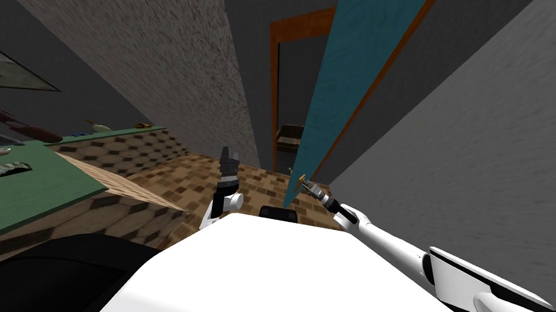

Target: Pull the door open

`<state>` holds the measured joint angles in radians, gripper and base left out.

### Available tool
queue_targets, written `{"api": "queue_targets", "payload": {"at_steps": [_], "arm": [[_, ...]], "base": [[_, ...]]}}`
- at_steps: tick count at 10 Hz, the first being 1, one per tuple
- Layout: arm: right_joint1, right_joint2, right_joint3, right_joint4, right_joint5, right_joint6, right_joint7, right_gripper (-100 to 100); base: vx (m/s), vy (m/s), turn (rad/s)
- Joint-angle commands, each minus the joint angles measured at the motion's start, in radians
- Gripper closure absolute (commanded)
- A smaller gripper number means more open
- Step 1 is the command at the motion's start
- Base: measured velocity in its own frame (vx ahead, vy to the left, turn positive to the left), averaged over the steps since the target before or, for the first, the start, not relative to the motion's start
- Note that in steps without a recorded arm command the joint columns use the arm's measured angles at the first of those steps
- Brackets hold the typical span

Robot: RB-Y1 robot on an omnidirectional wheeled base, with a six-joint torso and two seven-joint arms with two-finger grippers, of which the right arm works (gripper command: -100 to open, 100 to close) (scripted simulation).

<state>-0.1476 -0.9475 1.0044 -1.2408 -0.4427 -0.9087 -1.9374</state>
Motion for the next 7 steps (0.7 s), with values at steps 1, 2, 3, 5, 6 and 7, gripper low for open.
{"api": "queue_targets", "payload": {"at_steps": [1,2,3,5,6,7], "arm": [[-0.007,-0.003,-0.014,0.005,0.001,0.007,0.001,100],[-0.008,-0.001,-0.015,0.008,0.006,0.01,0.0,100],[-0.009,0.0,-0.015,0.012,0.011,0.012,-0.001,100],[-0.011,0.004,-0.014,0.022,0.028,0.017,-0.004,100],[-0.012,0.005,-0.013,0.026,0.036,0.018,-0.006,100],[-0.013,0.005,-0.011,0.029,0.045,0.017,-0.008,100]], "base": [[0.091,0.116,-0.201],[0.066,0.096,-0.214],[0.05,0.079,-0.244],[0.03,0.085,-0.29],[0.012,0.09,-0.259],[0.012,0.082,-0.196]]}}
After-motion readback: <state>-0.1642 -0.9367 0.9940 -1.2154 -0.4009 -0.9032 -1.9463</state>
